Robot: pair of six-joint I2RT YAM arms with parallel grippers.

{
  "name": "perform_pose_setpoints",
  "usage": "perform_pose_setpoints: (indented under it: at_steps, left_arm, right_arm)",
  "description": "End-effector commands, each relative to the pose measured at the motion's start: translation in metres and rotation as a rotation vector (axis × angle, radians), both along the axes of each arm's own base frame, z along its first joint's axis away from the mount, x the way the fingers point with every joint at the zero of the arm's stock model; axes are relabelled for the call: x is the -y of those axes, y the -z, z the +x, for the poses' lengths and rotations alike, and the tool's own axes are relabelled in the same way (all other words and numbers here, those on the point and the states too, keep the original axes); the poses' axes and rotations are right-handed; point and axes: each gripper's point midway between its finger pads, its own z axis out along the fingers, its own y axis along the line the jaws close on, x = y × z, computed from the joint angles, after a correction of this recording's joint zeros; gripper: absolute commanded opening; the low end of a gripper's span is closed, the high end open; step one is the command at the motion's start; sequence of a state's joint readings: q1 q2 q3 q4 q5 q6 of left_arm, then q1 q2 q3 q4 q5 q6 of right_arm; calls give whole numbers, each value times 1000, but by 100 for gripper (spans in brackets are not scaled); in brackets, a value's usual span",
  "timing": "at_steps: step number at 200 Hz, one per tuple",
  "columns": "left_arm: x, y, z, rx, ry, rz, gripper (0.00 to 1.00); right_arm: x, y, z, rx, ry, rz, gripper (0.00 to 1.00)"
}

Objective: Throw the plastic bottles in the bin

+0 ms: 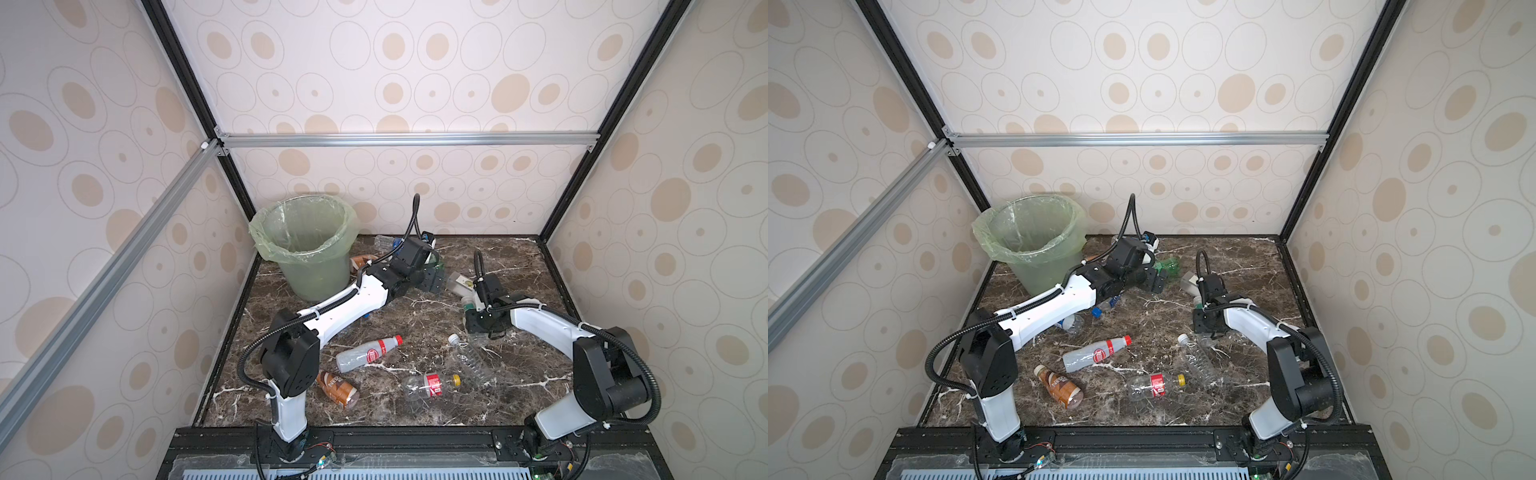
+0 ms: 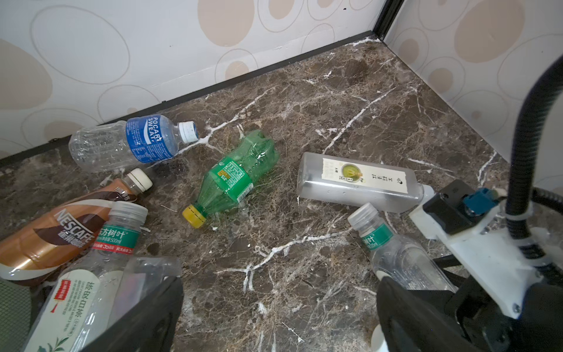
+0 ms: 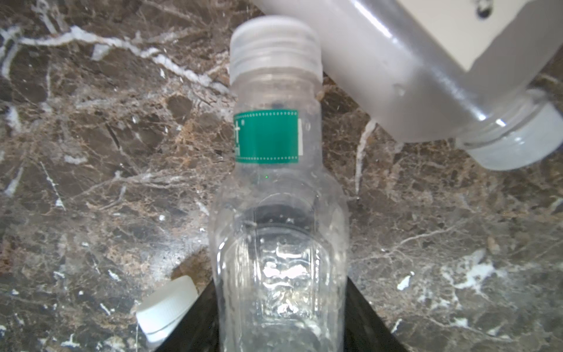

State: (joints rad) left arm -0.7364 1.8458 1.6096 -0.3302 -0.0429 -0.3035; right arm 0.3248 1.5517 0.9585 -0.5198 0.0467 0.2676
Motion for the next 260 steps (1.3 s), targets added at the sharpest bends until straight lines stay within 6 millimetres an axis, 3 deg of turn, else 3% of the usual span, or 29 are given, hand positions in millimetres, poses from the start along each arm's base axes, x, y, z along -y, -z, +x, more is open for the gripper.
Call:
perform_pose_setpoints:
  at_steps: [1, 76, 139, 169, 222, 260]
  left_arm:
    - [-4, -25, 5, -21, -27, -100, 99]
    - [3, -72, 18, -134, 9, -443, 99]
    - [26, -115, 22, -185, 118, -665, 98]
    - [35, -124, 24, -200, 148, -714, 95]
    - [37, -120, 26, -212, 141, -715, 84]
    - [36, -124, 26, -195, 138, -716, 63]
  right_arm:
    - [-15, -24, 9, 53, -48, 23, 55]
    - [-59, -110, 31, 285, -153, 139, 54]
    - [-84, -191, 41, 497, -188, 299, 52]
    - [-99, -211, 43, 541, -224, 328, 52]
    - [-117, -236, 45, 611, -251, 370, 52]
    - [-123, -245, 45, 637, -268, 383, 52]
